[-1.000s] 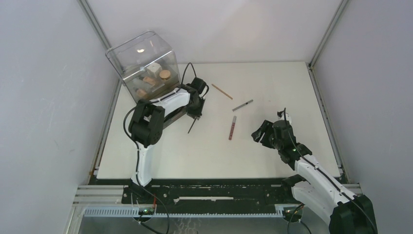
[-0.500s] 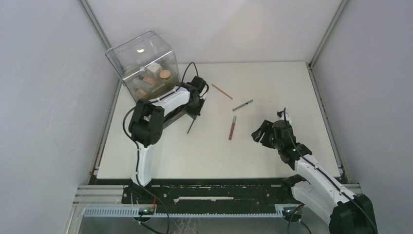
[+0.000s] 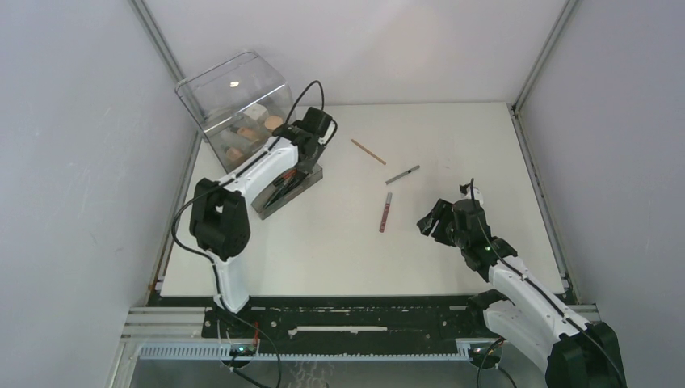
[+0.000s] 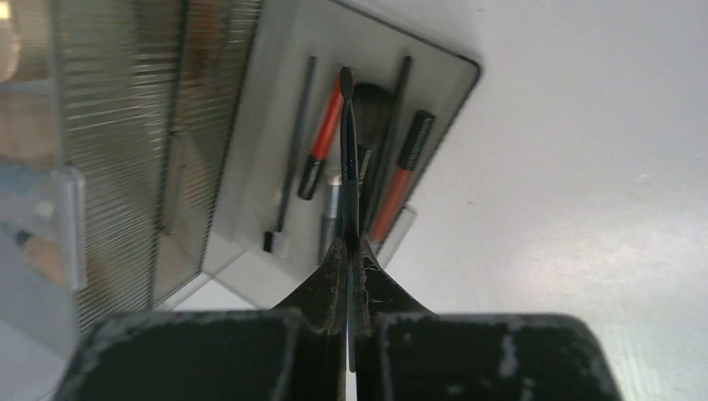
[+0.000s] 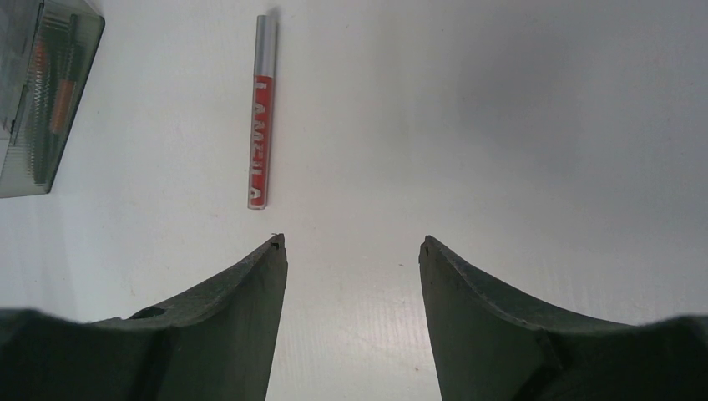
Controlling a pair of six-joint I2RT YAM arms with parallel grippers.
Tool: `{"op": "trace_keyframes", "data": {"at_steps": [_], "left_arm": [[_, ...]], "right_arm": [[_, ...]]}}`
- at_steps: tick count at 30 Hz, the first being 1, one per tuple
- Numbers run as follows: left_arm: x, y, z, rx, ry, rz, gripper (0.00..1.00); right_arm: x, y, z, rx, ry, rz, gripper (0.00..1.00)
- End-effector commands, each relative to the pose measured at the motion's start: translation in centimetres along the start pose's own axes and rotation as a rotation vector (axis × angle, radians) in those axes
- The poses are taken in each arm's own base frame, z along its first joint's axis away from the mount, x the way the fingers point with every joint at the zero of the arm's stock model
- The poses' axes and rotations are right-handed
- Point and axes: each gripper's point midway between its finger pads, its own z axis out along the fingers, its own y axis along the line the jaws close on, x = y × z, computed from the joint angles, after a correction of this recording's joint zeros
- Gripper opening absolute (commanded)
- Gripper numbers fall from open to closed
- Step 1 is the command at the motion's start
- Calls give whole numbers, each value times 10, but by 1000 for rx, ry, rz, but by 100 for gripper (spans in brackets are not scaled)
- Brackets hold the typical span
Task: Organize the makeup
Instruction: Pick up the makeup brush from the center of the board, then place the makeup brush in the drawer, then pick up the makeup from the center of the board.
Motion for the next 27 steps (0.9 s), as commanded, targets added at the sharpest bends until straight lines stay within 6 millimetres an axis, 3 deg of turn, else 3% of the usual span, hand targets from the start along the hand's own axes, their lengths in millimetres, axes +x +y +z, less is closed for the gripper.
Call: {"op": "trace_keyframes", "data": {"at_steps": [1, 2, 3, 4, 7, 13, 17, 20, 27], "left_arm": [[-2, 57, -11, -206, -2, 53, 0], [0, 65, -8, -241, 5, 48, 2], [2, 71, -5, -273, 14, 46, 14], [4, 77, -3, -310, 22, 42, 33], [1, 84, -4, -354, 26, 18, 57], [-21, 67, -30, -219, -99, -123, 59], [-47, 25, -55, 13, -229, -228, 58], [-66, -31, -71, 202, -293, -282, 59], [-76, -138, -69, 495, -220, -448, 68]], "right_arm": [[-8, 2, -1, -8, -38, 5, 67], [-8, 2, -2, -9, -41, 6, 67], [-9, 2, -2, -8, -41, 5, 67], [-9, 2, -2, -8, -44, 6, 67], [-9, 2, -3, -8, -43, 4, 67], [-9, 3, -2, -12, -43, 7, 67], [-8, 4, 1, -17, -36, 11, 67], [-9, 8, 3, -30, -34, 17, 67], [-13, 7, 1, -18, -46, 6, 67]]}}
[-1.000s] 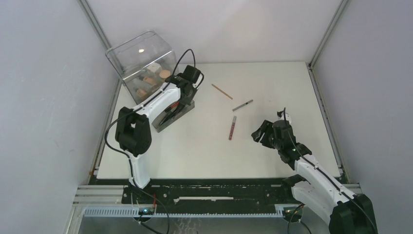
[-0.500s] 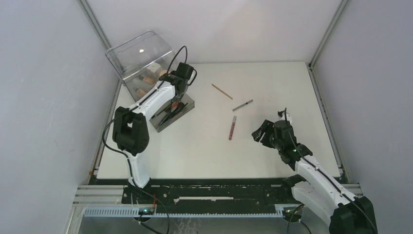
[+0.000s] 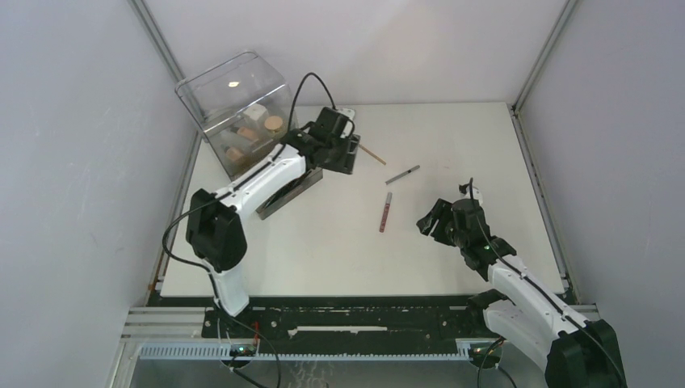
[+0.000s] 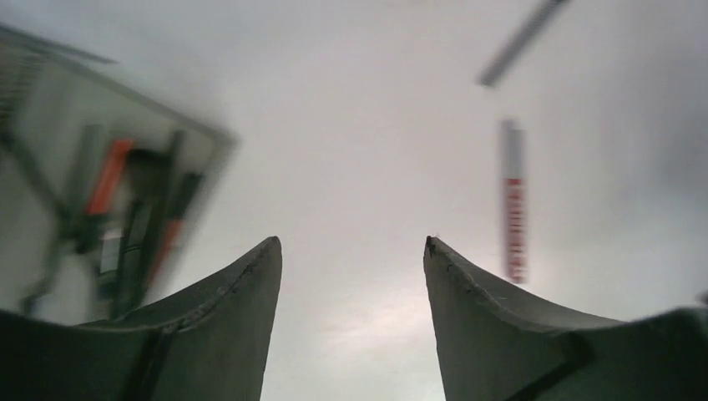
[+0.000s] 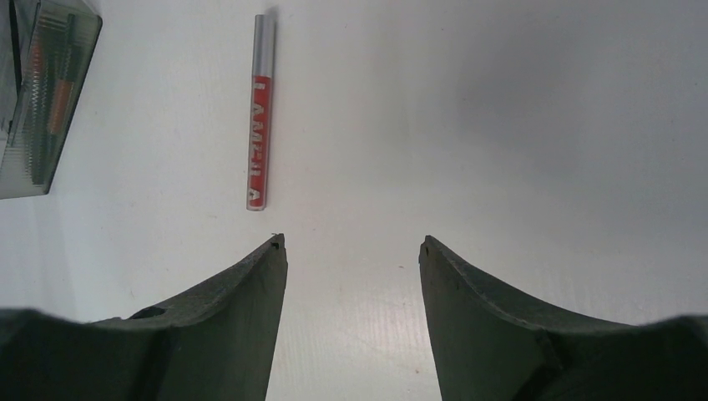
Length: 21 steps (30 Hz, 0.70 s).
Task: Organize the makeup
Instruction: Pick up the makeup from the center of the board.
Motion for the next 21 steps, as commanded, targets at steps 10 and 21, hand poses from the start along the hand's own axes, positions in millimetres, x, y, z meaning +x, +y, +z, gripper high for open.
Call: {"op": "trace_keyframes", "data": {"at_steps": [10, 21], "left_arm": [[56, -174, 40, 311, 156, -130, 71], [92, -172, 82, 135, 200, -5, 58]], "right_arm": [[-22, -5, -9, 29, -89, -2, 67], [-17, -5, -8, 22, -74, 1, 67]]}}
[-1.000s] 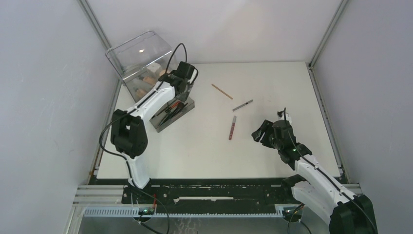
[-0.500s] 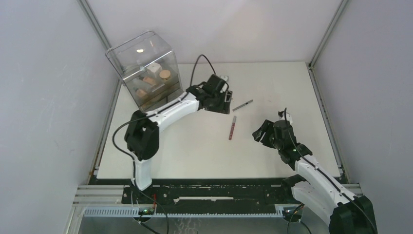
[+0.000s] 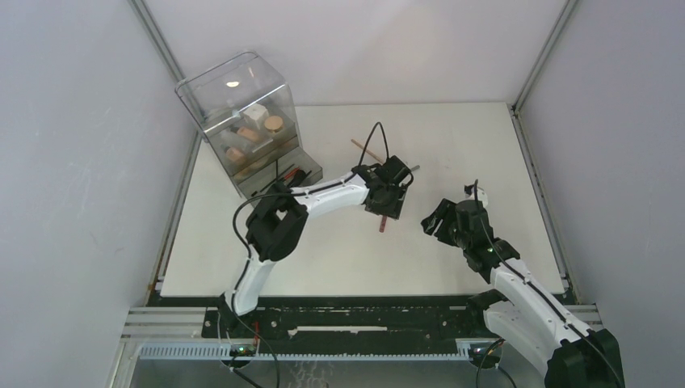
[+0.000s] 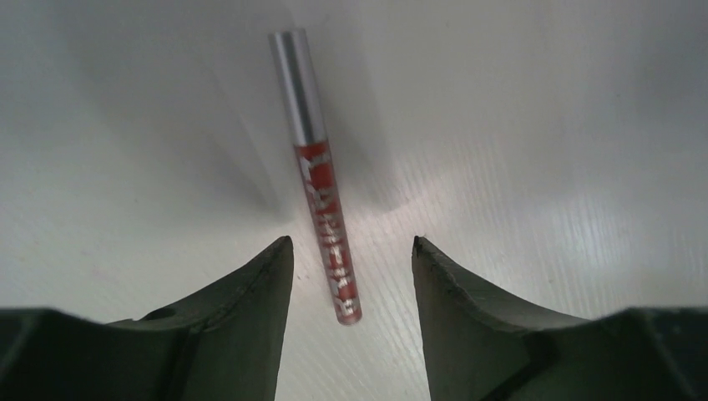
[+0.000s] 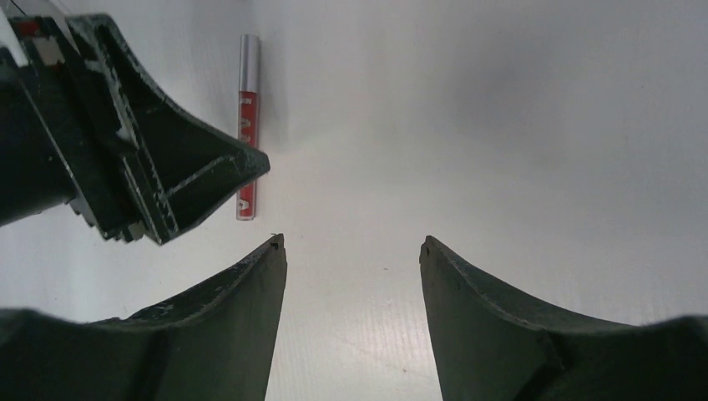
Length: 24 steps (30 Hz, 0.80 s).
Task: Organize the makeup
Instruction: Pick up the makeup from the center of the board.
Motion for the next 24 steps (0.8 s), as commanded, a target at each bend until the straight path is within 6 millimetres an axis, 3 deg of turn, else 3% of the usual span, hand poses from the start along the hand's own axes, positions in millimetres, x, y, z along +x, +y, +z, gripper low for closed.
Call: {"op": "trace_keyframes", "data": {"at_steps": [1, 9, 14, 17, 20, 24], "left_arm": [[-24, 2, -2, -76, -63, 41, 57], [-13, 5, 14, -98, -28, 61, 47], [-11, 13, 15, -140, -23, 91, 33], [-19, 26, 1, -196, -49, 130, 26], [-32, 44, -23, -244, -81, 272, 11], [-43, 88, -57, -360, -86, 464, 8]], "right_arm": [[-10, 4, -1, -16, -36, -4, 67], [-9, 5, -1, -20, -35, 1, 67], [-8, 4, -2, -17, -31, 0, 67], [-7, 3, -2, -17, -30, 1, 67], [-8, 4, -3, -19, -33, 1, 67], [-6, 2, -4, -19, -32, -2, 67]]}}
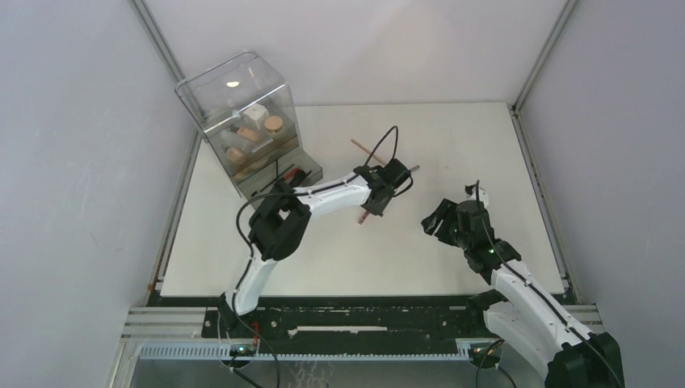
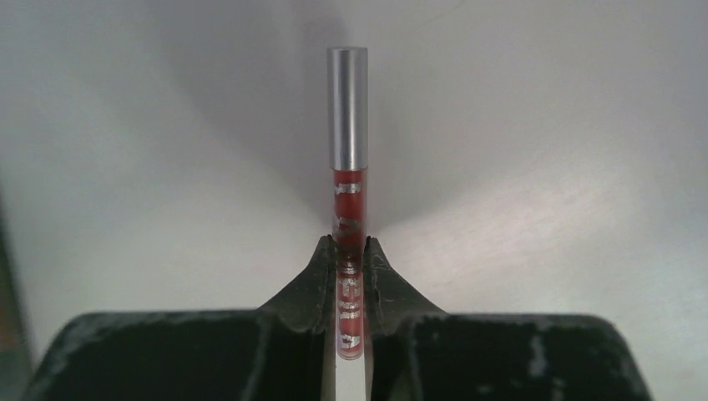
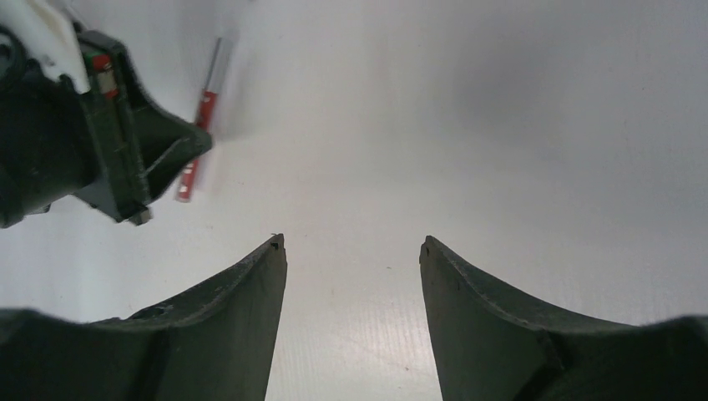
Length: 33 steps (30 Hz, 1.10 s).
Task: Organize the makeup
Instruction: Pick up the makeup from the center of the board, then place the makeup in the drawer.
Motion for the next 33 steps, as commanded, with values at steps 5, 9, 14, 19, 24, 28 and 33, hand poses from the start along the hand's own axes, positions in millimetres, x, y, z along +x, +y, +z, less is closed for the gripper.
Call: {"op": "trace_keyframes", "data": {"at_steps": [5, 9, 14, 19, 24, 28, 33], "left_arm": [[-16, 146, -81, -270, -78, 199, 8], [-5, 202, -97, -337, -58, 128, 8], [7, 259, -108, -472, -32, 83, 9], [9, 298, -105, -618, 15, 58, 43], [0, 291, -107, -572, 1, -11, 65], [-13, 272, -119, -445, -90, -91, 62], [-36, 230, -139, -227, -223, -192, 60]], "right_arm": [[-5, 3, 0, -20, -25, 3, 67], [-5, 5, 1, -29, -23, 5, 67], [-5, 6, 2, -34, -21, 4, 67], [-5, 8, 2, -42, -22, 3, 67], [-6, 9, 2, -43, -21, -3, 67], [-5, 9, 4, -46, -15, -12, 67], [-6, 11, 15, -20, 24, -27, 67]]}}
